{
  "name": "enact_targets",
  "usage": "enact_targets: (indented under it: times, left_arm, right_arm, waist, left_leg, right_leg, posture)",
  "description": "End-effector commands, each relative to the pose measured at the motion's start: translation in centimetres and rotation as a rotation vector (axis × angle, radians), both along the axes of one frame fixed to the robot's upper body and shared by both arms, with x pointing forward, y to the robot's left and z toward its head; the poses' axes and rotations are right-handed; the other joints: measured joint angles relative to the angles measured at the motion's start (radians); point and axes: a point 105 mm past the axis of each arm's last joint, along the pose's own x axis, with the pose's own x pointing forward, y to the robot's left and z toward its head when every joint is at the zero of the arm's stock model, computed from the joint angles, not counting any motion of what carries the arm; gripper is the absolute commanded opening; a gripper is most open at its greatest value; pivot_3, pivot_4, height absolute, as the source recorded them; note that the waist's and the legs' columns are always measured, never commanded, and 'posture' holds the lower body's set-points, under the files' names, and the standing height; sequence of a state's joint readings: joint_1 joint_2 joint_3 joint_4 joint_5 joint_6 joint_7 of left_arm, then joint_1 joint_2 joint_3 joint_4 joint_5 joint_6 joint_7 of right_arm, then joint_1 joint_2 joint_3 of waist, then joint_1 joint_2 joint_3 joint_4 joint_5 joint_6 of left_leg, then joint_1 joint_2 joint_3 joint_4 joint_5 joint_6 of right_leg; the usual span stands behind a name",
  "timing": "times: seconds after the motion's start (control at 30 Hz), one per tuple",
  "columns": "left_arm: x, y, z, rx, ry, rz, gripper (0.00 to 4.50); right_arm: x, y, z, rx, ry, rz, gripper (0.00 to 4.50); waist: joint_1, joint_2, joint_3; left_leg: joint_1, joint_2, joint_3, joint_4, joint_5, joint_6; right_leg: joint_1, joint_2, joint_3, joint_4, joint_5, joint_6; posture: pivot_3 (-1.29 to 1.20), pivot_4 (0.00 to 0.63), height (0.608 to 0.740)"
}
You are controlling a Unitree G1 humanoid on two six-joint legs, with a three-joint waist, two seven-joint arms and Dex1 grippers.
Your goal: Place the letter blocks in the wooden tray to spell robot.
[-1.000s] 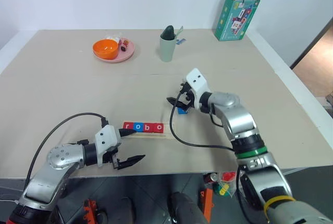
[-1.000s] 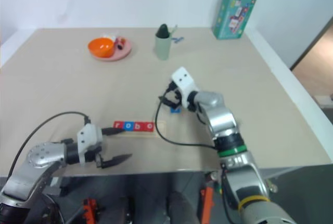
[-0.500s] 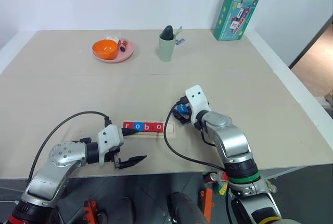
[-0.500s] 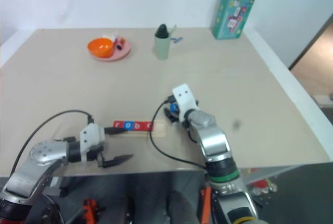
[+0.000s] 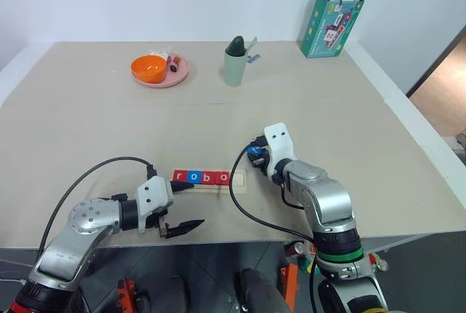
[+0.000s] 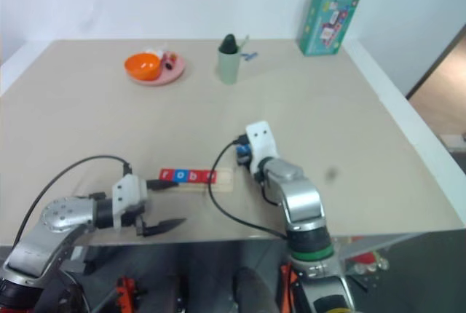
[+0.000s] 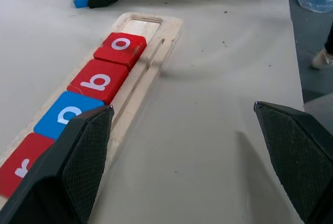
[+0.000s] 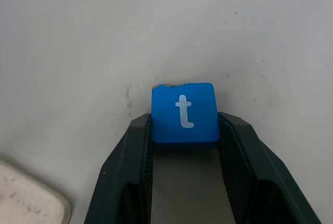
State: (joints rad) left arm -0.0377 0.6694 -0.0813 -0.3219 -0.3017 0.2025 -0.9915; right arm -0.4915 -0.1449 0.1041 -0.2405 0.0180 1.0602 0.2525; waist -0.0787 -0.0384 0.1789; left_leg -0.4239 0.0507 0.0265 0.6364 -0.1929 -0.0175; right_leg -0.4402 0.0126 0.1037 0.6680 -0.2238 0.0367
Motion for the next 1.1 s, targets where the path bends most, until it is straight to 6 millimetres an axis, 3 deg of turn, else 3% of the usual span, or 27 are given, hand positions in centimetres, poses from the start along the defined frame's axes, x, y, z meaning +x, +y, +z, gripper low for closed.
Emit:
enact_targets:
  times: [0.03, 0.13, 0.27, 0.43, 0.8, 1.03, 1.07, 1.1]
  left_arm:
    - [-0.4, 0.0, 0.5, 0.014, -0.027, -0.019, 4.5]
    - [-0.4, 0.1, 0.4, 0.02, -0.025, -0.02, 4.5]
    - [-0.4, 0.3, 0.4, 0.026, -0.025, -0.022, 4.5]
    - [-0.3, 0.2, 0.4, 0.03, -0.023, -0.035, 4.5]
    - [-0.1, 0.1, 0.4, 0.037, -0.025, -0.051, 4.5]
    - [-0.2, 0.4, 0.4, 0.045, -0.026, -0.043, 4.5]
    - [-0.2, 0.4, 0.4, 0.045, -0.026, -0.041, 4.5]
    - [-0.2, 0.4, 0.4, 0.046, -0.026, -0.038, 4.5]
  right_arm:
    - [-0.9, -0.5, 0.3, -0.011, -0.019, -0.004, 1.2]
    - [-2.0, -1.7, 0.8, -0.017, -0.035, -0.002, 1.2]
    - [-5.2, -3.5, 0.6, -0.054, 0.004, 0.021, 1.2]
    - [-8.0, -3.5, 0.5, -0.029, 0.071, 0.012, 1.2]
    - [-6.6, -2.8, 0.8, 0.047, 0.067, -0.101, 1.2]
    - [-6.6, -2.2, -0.1, 0.074, 0.121, -0.093, 1.2]
    - [-6.6, -2.0, -0.1, 0.082, 0.125, -0.086, 2.22]
    - [-6.6, -1.9, -0.1, 0.085, 0.123, -0.08, 2.57]
  waist:
    - [0.0, 0.0, 0.0]
    - [0.001, 0.0, 0.0]
    - [0.005, 0.0, 0.0]
    - [-0.002, 0.0, 0.0]
    - [-0.002, 0.0, 0.0]
    - [-0.002, 0.0, 0.0]
    - [-0.002, 0.0, 0.0]
    - [-0.002, 0.0, 0.0]
  left_leg:
    - [0.0, 0.0, 0.0, 0.0, 0.0, 0.0]
    - [0.0, 0.0, 0.0, -0.001, 0.0, 0.0]
    - [-0.001, -0.001, -0.001, -0.001, 0.0, 0.0]
    - [0.0, 0.0, 0.0, -0.001, 0.0, 0.0]
    - [0.0, 0.0, 0.0, 0.0, 0.001, 0.0]
    - [-0.001, 0.0, 0.0, -0.002, 0.0, -0.001]
    - [-0.001, 0.001, 0.0, -0.002, 0.0, -0.001]
    - [-0.001, 0.001, -0.001, -0.002, 0.0, -0.001]
  right_leg:
    - [0.0, 0.0, 0.0, 0.0, 0.0, 0.0]
    - [0.0, 0.0, -0.001, 0.0, 0.0, 0.0]
    - [0.0, -0.001, 0.0, -0.001, -0.002, 0.001]
    - [0.0, 0.0, 0.0, -0.001, -0.002, 0.0]
    - [0.0, -0.001, -0.001, -0.001, 0.0, -0.003]
    - [-0.001, -0.001, -0.001, -0.002, -0.001, -0.001]
    - [-0.001, 0.0, -0.001, -0.002, -0.001, -0.001]
    - [-0.001, 0.0, -0.002, -0.002, -0.001, -0.001]
  posture:
    - [0.0, 0.15, 0.74]
    - [0.0, 0.15, 0.74]
    - [0.0, 0.15, 0.74]
    - [0.0, 0.15, 0.74]
    - [0.0, 0.15, 0.74]
    - [0.0, 0.15, 0.74]
    - [0.0, 0.15, 0.74]
    - [0.0, 0.15, 0.74]
